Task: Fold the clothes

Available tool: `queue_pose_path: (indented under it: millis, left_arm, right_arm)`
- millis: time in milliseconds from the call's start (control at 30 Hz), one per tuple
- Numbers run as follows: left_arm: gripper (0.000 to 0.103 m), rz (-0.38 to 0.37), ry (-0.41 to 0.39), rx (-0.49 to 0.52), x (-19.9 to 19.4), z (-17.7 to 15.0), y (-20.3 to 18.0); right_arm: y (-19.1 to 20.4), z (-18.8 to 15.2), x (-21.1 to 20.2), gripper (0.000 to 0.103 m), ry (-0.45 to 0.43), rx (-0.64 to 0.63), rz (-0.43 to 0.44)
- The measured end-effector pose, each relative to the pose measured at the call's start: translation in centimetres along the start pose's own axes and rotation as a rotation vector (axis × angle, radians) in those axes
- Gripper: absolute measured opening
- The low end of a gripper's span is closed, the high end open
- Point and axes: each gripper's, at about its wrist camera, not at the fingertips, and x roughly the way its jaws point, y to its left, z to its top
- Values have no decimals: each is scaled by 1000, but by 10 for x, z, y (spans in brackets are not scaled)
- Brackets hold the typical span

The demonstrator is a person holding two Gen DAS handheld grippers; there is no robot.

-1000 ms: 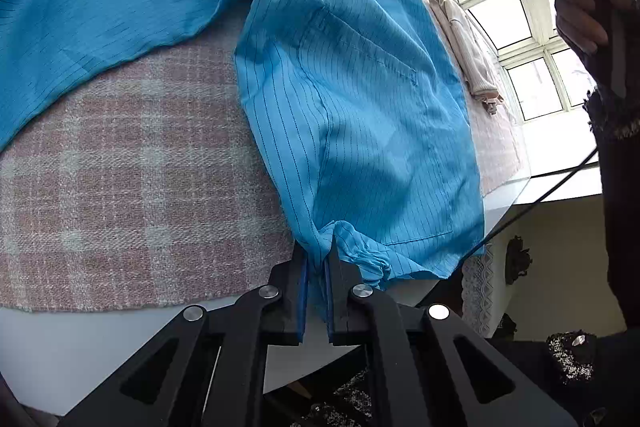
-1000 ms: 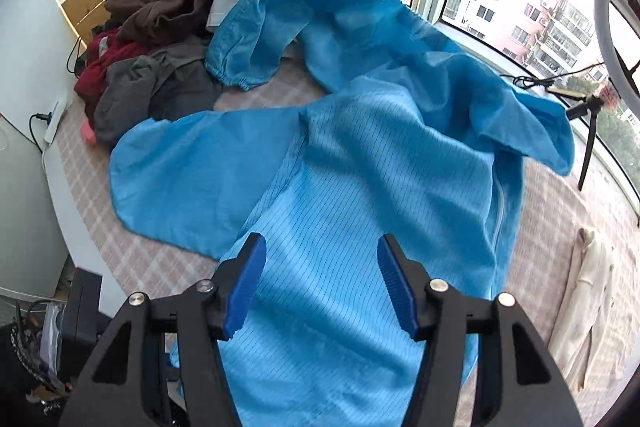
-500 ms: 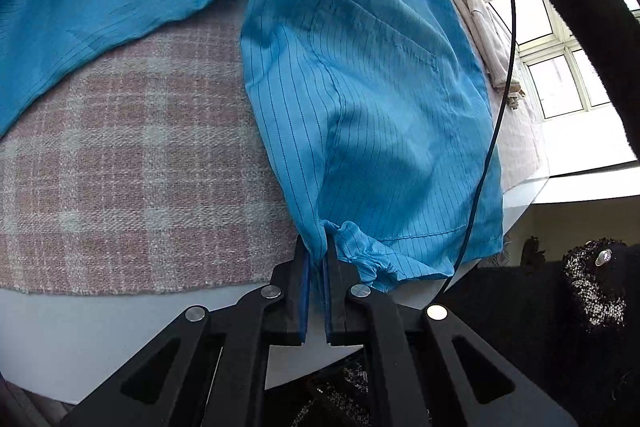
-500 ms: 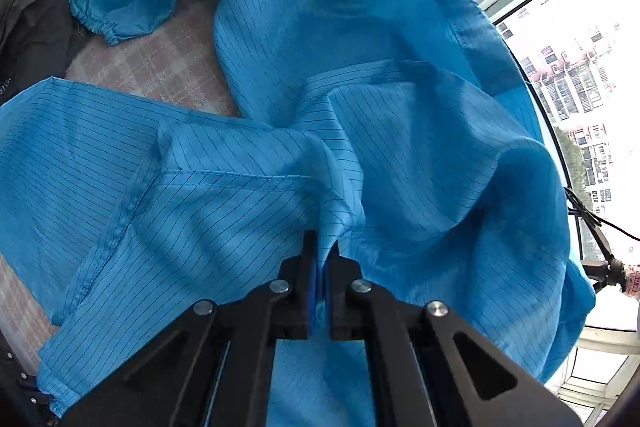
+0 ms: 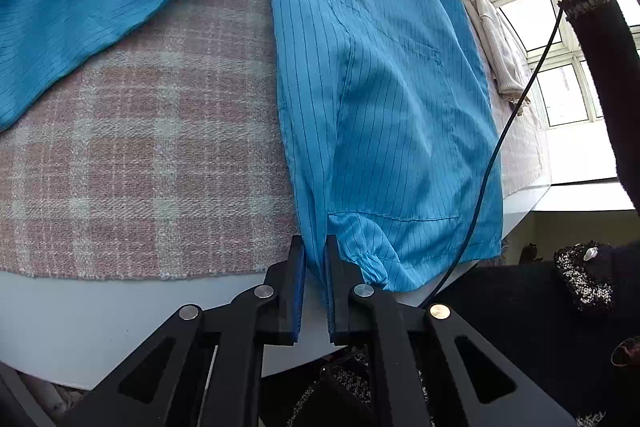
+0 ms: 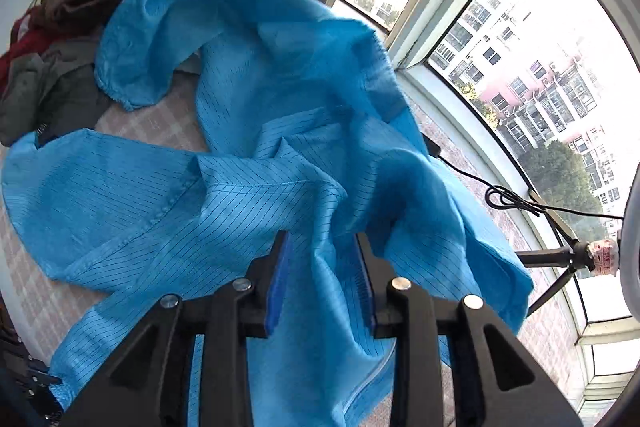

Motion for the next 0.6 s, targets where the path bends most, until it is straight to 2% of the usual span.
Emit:
queue_pose_path:
  millis: [67,167,300,400,500,600]
  left_arm:
    - [8,19,-9,4,-17,-7,5]
    - [7,89,-12,9,-48,-17,15]
    - [7,192,-23,30,-83,-9,17]
    - [7,212,-65,89,-95,21,1]
    - [7,192,-96,175,-66,60,-35]
    - [7,182,-68,219,-22,96,-57]
  right_arm:
    - [-30,-17,-43,44,-75,79,5]
    - [-63,-55,-69,49,-84,162,-72]
    - [-94,-96,-59,50,-26,274,-108]
    - [-110,-110,-35,50,5,377,-61]
    - [-115,-103,-15,50,-3,441,14]
    - [-114,-84,7,50,-8,466,39]
